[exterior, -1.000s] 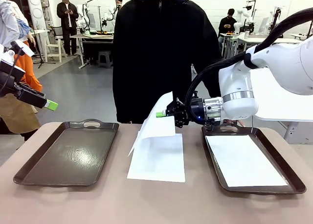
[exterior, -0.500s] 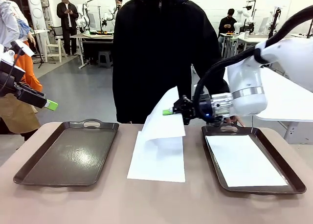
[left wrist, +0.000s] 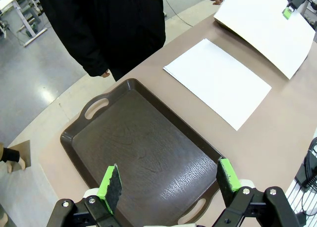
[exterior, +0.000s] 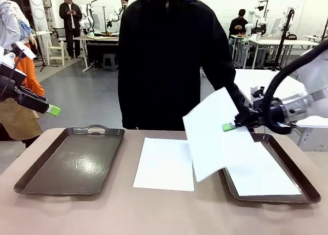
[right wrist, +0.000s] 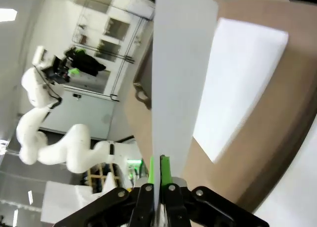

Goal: Sort the A4 documents.
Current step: Place the A4 Paper in the designated Handle tray.

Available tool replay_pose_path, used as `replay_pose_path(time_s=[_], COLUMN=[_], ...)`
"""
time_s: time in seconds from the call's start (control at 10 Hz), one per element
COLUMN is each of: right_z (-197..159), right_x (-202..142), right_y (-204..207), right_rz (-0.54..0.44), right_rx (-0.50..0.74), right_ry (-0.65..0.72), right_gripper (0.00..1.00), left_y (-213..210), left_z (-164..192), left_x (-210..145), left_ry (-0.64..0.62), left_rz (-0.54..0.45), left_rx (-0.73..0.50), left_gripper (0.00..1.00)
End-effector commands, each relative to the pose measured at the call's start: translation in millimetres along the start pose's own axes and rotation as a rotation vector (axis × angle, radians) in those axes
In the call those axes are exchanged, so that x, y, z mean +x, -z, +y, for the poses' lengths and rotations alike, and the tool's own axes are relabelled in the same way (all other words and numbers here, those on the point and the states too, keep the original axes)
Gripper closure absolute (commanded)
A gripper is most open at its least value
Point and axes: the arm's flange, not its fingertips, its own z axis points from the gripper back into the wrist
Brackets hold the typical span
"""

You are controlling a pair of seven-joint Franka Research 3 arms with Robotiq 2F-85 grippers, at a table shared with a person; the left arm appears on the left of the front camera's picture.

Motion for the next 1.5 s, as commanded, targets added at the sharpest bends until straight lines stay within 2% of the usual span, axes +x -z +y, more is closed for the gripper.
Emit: replay_pose_path(time_s=[0.0, 0.2, 0.3, 0.5, 0.7, 1.1, 1.2, 1.4], right_z=[-7.4, -19.9, -28.6, -52.1, -79.1, -103.1, -107.0, -114.7], right_x=[-7.3, -10.4, -10.6, -7.2, -4.7, 2.6, 2.7, 2.1], right_y=[-11.2, -28.5, -31.9, -40.3, -49.0, -57.7, -59.5, -64.2], right_rz=[0.028, 0.015, 0.039, 0.114, 0.204, 0.137, 0.124, 0.055], right_rx=[-0.055, -0.090, -0.124, -0.169, -0.281, -0.628, -0.682, -0.713], right_ry=[0.042, 0.082, 0.106, 0.083, 0.108, 0.247, 0.264, 0.301], right_gripper=[0.99, 0.99, 0.99, 0.99, 0.99, 0.99, 0.99, 0.99], left_y=[0.7, 0.7, 0.7, 0.7, 0.7, 0.7, 0.7, 0.7], left_z=[1.3, 1.3, 1.3, 1.3, 1.3, 1.3, 1.3, 1.3], left_x=[-1.1, -1.1, -1.1, -1.1, -1.1, -1.1, -1.1, -1.1], left_ry=[-0.002, -0.002, -0.002, -0.002, -0.002, -0.002, -0.002, -0.002], left_rz=[-0.003, -0.003, -0.003, -0.003, -0.003, -0.003, -0.003, -0.003], left_rx=[-0.003, -0.003, -0.003, -0.003, -0.003, -0.003, -0.003, -0.003], left_gripper=[0.00, 0.00, 0.00, 0.00, 0.00, 0.00, 0.00, 0.00])
